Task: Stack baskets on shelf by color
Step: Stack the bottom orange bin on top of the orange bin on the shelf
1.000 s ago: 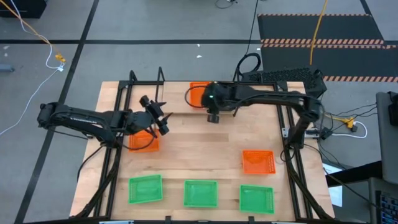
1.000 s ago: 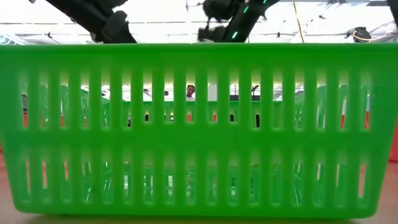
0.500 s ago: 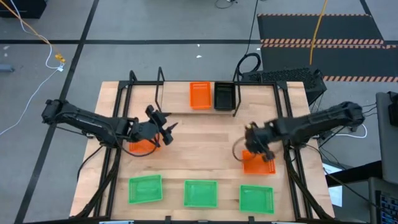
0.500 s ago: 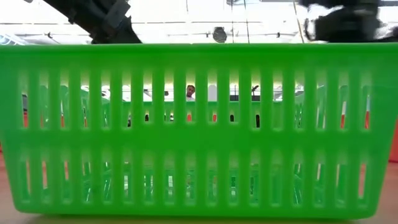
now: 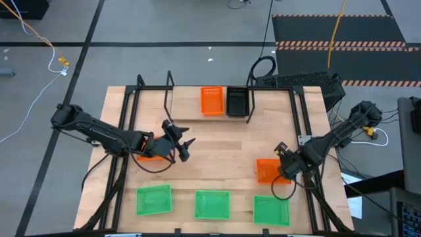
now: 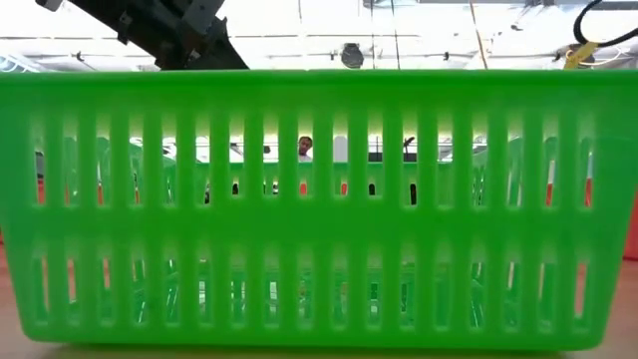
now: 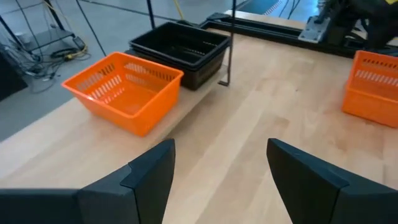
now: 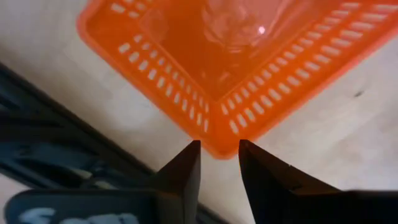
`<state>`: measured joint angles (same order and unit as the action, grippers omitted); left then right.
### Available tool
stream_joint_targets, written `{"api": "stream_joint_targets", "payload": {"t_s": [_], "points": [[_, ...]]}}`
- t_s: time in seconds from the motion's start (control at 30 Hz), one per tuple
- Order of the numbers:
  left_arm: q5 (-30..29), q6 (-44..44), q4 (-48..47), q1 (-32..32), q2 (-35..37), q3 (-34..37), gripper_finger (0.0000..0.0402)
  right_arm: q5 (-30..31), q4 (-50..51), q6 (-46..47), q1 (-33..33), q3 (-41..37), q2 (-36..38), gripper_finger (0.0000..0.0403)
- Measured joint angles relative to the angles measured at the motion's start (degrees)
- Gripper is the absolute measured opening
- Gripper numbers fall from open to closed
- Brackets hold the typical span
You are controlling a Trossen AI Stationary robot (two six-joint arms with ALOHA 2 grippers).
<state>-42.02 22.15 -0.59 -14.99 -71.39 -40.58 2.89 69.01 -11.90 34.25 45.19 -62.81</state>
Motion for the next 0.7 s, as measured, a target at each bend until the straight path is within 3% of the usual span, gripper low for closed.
{"api": "stream_joint_targets", "payload": {"t_s": [0.37,0.7], "points": [[-0.1,2.2,0.8,-2.0,-0.8,0.0,0.0255,-1.3,-0.8,-0.2,8.7,0.0,-4.6,0.0086],[-0.9,0.9,0.9,-2.0,-0.8,0.0,0.0255,1.8,-3.3,0.7,12.3,0.0,-11.1,0.0086]]}}
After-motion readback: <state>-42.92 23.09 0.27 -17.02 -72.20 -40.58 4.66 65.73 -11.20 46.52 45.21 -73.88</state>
